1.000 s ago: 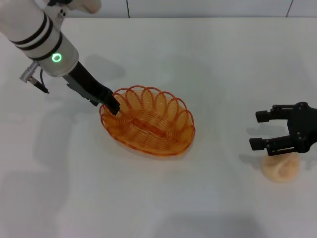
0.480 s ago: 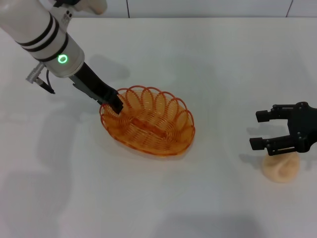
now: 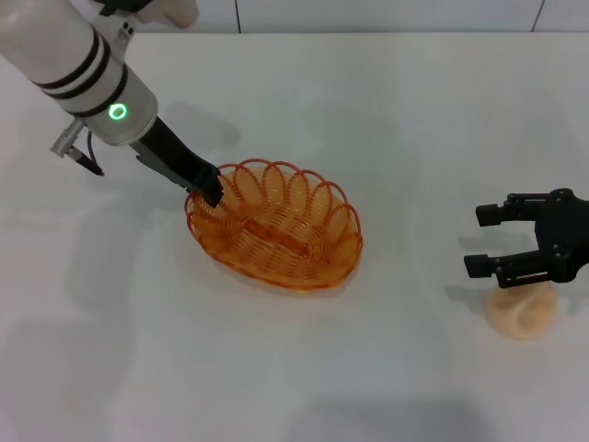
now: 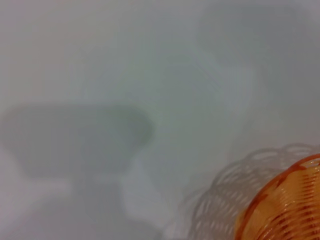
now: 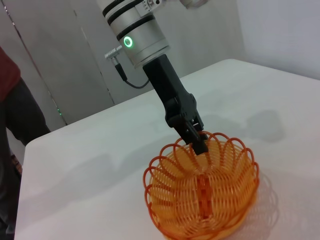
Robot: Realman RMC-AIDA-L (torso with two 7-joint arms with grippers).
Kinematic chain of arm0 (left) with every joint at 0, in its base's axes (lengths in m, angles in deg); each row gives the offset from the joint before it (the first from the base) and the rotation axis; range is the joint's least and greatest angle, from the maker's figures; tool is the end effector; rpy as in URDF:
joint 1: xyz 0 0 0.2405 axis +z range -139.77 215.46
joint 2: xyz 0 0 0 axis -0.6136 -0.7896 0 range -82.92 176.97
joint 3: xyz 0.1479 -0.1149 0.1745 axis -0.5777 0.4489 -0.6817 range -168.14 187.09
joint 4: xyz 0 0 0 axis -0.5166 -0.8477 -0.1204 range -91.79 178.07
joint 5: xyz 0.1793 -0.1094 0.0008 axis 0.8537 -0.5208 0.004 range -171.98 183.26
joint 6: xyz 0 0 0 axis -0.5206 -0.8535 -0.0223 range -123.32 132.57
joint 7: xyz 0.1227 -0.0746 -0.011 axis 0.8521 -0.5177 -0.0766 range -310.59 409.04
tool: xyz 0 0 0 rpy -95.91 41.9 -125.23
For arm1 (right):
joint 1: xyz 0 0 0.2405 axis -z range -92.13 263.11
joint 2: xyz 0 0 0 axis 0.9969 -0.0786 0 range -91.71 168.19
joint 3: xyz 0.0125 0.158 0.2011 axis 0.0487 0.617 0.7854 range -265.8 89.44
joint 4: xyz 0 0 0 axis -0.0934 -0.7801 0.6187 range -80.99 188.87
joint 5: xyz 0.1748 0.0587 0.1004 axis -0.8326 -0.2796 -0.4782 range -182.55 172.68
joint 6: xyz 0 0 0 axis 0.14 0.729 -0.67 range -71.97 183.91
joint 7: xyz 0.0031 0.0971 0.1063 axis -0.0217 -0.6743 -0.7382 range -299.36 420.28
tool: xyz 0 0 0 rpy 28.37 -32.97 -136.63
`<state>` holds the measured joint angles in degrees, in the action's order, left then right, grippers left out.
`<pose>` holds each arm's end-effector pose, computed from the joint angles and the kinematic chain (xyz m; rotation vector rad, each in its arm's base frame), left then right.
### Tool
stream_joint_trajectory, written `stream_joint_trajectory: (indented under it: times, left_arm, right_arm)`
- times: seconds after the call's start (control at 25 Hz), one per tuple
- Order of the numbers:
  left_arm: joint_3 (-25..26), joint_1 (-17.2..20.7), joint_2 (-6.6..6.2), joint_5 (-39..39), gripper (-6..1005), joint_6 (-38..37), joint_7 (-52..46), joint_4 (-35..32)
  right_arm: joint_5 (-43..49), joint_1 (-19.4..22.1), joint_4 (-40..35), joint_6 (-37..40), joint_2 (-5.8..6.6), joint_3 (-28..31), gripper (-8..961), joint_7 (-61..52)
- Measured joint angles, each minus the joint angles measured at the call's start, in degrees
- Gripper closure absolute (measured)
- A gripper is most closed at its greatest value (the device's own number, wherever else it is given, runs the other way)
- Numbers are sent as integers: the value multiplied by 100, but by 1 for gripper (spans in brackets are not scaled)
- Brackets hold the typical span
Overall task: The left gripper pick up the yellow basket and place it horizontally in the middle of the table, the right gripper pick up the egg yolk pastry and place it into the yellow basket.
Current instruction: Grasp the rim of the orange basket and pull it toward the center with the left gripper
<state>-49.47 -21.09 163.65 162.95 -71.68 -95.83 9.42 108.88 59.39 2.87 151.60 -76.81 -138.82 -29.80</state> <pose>-0.1928 0.4211 -0.0257 -2.4887 -1.2269 0.5306 0.2585 0.3190 0.0357 -2.8785 0.5994 0.4926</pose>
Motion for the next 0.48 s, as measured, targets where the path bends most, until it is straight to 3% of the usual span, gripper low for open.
stream_joint_trajectory:
  times: [0.24, 0.48]
  left_arm:
    - [25, -14, -25, -24, 864, 0, -1, -1]
    - [25, -11, -42, -50, 896, -28, 40, -12]
  right_arm:
    - [0, 0, 0, -7, 0, 2, 112, -1]
    - [0, -7, 0, -38, 0, 2, 111, -1]
